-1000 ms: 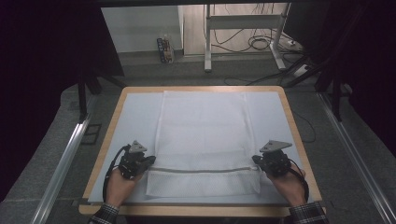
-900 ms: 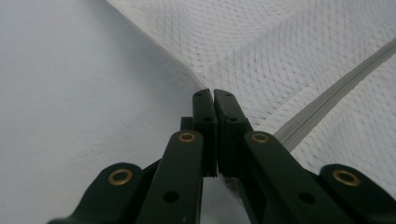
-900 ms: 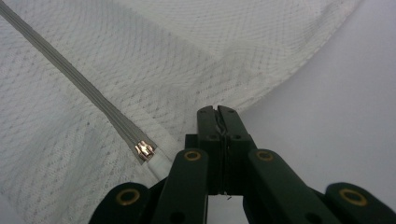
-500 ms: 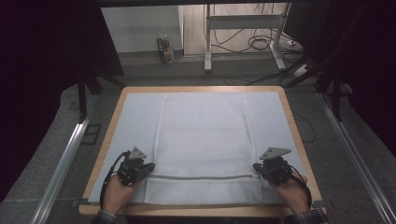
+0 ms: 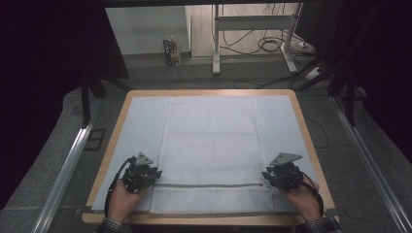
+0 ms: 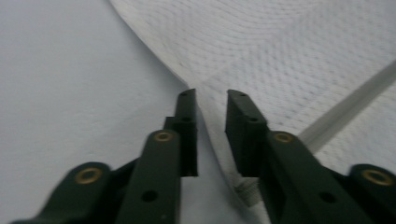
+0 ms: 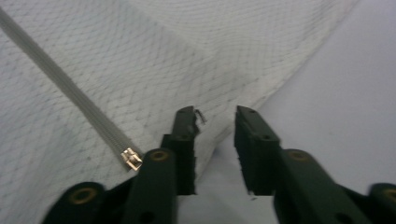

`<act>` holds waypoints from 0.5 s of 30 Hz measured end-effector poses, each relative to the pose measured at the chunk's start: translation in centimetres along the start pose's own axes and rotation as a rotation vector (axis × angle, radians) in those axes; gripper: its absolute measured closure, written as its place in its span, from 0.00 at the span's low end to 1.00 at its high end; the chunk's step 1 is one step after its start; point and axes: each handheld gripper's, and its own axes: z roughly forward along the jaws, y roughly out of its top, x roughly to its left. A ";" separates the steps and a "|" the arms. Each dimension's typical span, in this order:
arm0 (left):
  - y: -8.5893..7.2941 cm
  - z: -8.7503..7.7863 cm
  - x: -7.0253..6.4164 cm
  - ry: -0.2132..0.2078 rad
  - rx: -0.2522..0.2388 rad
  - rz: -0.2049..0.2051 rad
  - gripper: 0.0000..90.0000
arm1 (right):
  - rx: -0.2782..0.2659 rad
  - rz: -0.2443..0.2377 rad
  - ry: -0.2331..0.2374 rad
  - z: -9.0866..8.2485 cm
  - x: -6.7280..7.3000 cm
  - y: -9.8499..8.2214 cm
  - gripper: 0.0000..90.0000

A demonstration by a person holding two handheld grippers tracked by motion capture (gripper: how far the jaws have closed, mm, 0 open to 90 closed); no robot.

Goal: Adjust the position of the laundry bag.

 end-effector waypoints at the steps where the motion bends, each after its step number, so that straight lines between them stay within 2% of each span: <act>1: 0.0 0.0 0.0 -0.004 -0.005 -0.002 0.74 | -0.002 0.003 -0.008 0.0 0.0 0.0 0.67; 3: 0.0 0.1 0.0 -0.010 -0.016 -0.005 0.61 | -0.003 0.007 -0.013 0.1 -0.1 0.0 0.64; 4: 0.0 0.1 0.1 -0.015 -0.028 -0.005 0.61 | -0.004 0.006 -0.021 0.2 -0.1 0.0 0.58; 8: -0.1 0.3 0.3 -0.032 -0.070 -0.004 0.43 | -0.016 0.003 -0.025 0.3 -0.1 0.1 0.48; 10: -0.1 0.4 0.4 -0.051 -0.073 -0.003 0.34 | -0.031 -0.004 -0.021 0.4 -0.1 0.1 0.38; 13: -0.1 0.5 0.4 -0.084 -0.076 -0.001 0.28 | -0.038 -0.001 -0.013 0.5 -0.1 0.1 0.33; 15: -0.1 0.6 0.3 -0.084 -0.074 0.000 0.22 | -0.046 0.005 0.001 0.6 -0.2 0.1 0.29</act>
